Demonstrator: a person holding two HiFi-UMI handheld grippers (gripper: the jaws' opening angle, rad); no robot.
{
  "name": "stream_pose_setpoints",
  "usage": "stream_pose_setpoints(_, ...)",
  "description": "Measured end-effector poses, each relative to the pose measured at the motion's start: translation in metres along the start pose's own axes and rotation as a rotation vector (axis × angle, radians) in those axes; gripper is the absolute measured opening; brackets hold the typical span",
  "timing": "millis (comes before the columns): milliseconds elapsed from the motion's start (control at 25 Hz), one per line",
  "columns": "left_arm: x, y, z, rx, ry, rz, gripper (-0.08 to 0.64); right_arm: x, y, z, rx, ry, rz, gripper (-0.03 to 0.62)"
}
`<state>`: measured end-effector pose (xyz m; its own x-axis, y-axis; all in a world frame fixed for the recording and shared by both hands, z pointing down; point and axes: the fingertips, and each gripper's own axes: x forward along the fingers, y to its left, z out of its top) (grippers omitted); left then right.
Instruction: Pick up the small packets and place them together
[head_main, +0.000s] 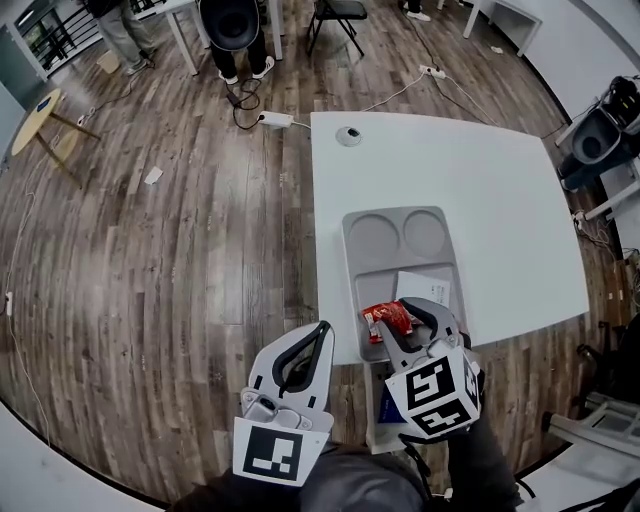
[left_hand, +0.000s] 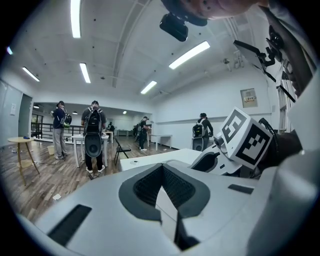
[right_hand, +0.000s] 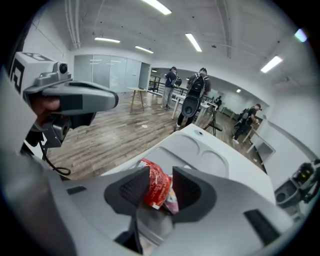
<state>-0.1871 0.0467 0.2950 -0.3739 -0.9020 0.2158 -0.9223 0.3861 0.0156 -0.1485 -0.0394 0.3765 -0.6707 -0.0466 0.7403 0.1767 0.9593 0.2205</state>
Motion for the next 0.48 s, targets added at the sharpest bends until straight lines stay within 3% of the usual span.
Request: stream_pose_setpoints(480, -0.015, -0.043, 0.009, 0.005, -0.013, -0.045, 0.0, -0.051, -0.005, -0.012, 0.035, -0.055, -0.075, 0.129)
